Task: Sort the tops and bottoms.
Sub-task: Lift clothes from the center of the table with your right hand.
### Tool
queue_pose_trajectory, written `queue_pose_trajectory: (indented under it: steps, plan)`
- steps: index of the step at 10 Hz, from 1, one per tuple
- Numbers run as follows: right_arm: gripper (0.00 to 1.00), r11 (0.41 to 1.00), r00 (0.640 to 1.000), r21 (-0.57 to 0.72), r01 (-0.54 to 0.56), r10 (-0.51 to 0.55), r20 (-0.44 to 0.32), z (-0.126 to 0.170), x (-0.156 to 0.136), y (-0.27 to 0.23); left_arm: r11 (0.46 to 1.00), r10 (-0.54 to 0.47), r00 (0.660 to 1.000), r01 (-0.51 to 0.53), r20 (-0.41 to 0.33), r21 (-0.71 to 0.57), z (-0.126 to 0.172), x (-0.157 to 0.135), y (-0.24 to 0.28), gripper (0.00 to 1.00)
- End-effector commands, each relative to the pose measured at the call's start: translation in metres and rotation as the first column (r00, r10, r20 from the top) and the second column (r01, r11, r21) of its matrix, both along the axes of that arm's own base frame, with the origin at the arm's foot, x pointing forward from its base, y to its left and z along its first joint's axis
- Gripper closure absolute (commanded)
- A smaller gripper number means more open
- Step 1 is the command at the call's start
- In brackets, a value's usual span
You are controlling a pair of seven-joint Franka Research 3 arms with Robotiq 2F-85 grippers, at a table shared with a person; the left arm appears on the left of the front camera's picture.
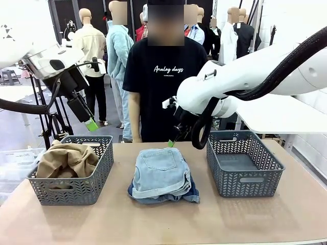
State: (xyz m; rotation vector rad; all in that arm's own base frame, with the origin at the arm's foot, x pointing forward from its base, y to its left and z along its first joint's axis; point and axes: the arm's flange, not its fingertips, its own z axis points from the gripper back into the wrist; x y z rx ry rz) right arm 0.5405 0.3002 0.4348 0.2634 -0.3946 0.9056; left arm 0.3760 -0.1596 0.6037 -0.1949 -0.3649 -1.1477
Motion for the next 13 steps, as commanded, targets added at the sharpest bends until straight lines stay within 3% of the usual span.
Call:
queue_pose_trajectory:
  steps: [1,4,7,9,13]
  plan:
    - [0.0,1.0,1.0,0.016,0.025,-0.025,0.005,0.001,0.005,-0.007,1.0,-0.001,1.0,0.001,-0.004,0.013,0.002,-0.001,0.001,0.0]
    - [0.0,0.999,1.0,-0.042,-0.019,0.019,-0.004,-0.003,-0.007,0.004,1.0,-0.001,1.0,0.001,-0.004,0.013,0.002,-0.001,0.001,0.0]
    - [0.0,0.979,0.984,-0.096,-0.178,0.178,-0.009,-0.013,-0.017,0.06,1.0,-0.001,1.0,0.001,-0.004,0.013,0.002,-0.001,0.001,0.0]
    - [0.0,0.949,0.962,-0.154,-0.274,0.272,-0.038,-0.021,-0.027,0.083,1.0,-0.001,1.0,0.001,-0.004,0.013,0.002,-0.001,0.001,0.0]
    - [0.0,0.923,0.94,-0.186,-0.337,0.317,-0.127,-0.047,-0.018,0.098,1.0,-0.001,1.0,0.001,-0.004,0.013,0.002,-0.001,0.001,0.0]
